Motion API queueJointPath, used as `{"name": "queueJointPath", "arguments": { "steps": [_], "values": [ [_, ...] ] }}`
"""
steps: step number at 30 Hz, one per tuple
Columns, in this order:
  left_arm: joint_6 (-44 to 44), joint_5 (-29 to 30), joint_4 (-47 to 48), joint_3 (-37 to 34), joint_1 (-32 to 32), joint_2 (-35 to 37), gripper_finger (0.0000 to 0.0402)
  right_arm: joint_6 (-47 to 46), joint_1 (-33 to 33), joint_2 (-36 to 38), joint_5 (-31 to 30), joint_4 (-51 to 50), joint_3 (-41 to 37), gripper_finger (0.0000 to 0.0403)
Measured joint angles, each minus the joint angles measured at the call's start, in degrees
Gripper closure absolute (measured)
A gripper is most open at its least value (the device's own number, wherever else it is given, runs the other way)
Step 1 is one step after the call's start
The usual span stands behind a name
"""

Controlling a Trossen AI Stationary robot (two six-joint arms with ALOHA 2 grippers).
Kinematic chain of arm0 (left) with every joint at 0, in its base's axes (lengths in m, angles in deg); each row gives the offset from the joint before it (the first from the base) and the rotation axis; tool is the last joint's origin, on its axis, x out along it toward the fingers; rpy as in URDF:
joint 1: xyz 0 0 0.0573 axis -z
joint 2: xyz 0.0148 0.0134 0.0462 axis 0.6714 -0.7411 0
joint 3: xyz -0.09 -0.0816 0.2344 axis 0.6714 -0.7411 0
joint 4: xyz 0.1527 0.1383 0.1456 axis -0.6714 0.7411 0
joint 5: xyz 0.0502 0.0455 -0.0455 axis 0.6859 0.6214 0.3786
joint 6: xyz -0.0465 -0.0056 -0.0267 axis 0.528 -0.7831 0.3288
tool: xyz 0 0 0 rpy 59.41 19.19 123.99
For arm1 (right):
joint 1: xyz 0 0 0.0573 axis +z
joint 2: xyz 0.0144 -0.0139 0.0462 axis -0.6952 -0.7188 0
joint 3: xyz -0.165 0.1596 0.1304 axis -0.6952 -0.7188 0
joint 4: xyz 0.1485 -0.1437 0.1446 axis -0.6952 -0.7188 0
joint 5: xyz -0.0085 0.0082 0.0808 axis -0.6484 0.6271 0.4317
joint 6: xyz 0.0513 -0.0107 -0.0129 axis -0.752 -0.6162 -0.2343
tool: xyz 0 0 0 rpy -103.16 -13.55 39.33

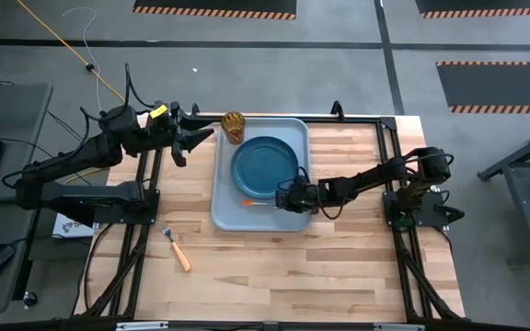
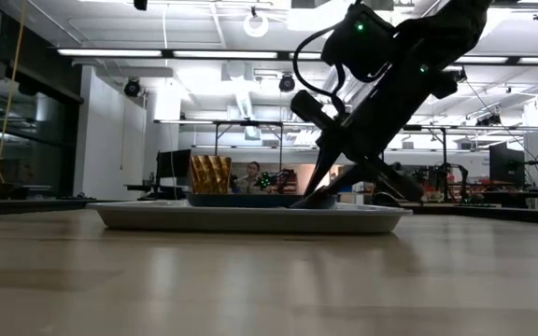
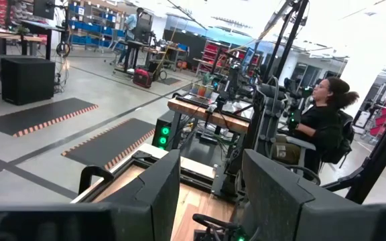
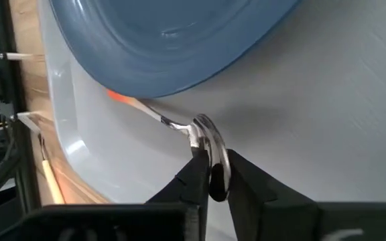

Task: Pick and place plate/cup/fork/spoon on tray
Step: Put the orange spoon on the bottom side of the light blue tray

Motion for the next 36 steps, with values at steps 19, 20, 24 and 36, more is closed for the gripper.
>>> {"name": "queueJointPath", "arguments": {
  "steps": [19,20,24,36],
  "values": [
    [0.0,0.0,0.0,0.0,0.0,0.0,0.0248,1.1,-0.9,0.0,0.2,-5.0,0.0,0.0289],
    [0.0,0.0,0.0,0.0,0.0,0.0,0.0248,1.5,-1.1,0.0,0.2,-5.0,0.0,0.0287],
    [0.0,0.0,0.0,0.0,0.0,0.0,0.0248,2.8,-1.4,0.0,1.0,-5.0,0.0,0.0284],
    [0.0,0.1,0.0,0.0,0.0,0.0,0.0248,5.9,-2.8,1.6,3.0,-8.0,0.0,0.0284]
  ]
}}
